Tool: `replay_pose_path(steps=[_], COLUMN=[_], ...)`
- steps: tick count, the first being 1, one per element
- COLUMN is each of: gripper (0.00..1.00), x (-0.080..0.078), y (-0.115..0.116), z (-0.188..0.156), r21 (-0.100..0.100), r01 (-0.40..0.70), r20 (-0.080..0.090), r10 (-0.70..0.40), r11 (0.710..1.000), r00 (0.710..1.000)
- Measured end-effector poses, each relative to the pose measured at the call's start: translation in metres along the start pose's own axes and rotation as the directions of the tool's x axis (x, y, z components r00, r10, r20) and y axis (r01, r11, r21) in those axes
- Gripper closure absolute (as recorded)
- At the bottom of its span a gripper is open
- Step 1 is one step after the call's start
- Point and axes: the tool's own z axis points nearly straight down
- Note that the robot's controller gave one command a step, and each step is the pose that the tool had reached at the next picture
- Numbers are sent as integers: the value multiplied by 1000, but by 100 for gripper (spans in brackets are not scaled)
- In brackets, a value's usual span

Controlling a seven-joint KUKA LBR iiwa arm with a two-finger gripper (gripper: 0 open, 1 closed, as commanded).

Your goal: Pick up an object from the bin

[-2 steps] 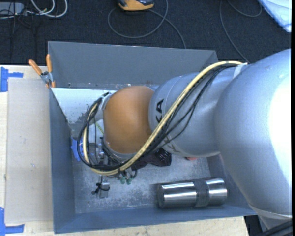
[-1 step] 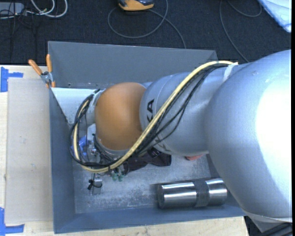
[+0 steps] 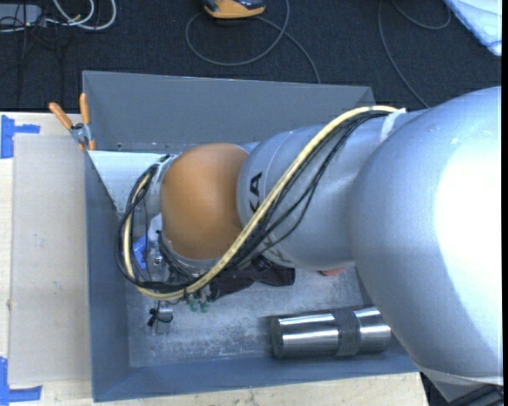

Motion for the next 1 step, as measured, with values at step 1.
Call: replay_pose_path(steps=[1], gripper=[0], x=[33], y=[-23], z=[44], r21=[3], r01=[135], r20=[-10], r10=[-135], r11=[991], r00=[991])
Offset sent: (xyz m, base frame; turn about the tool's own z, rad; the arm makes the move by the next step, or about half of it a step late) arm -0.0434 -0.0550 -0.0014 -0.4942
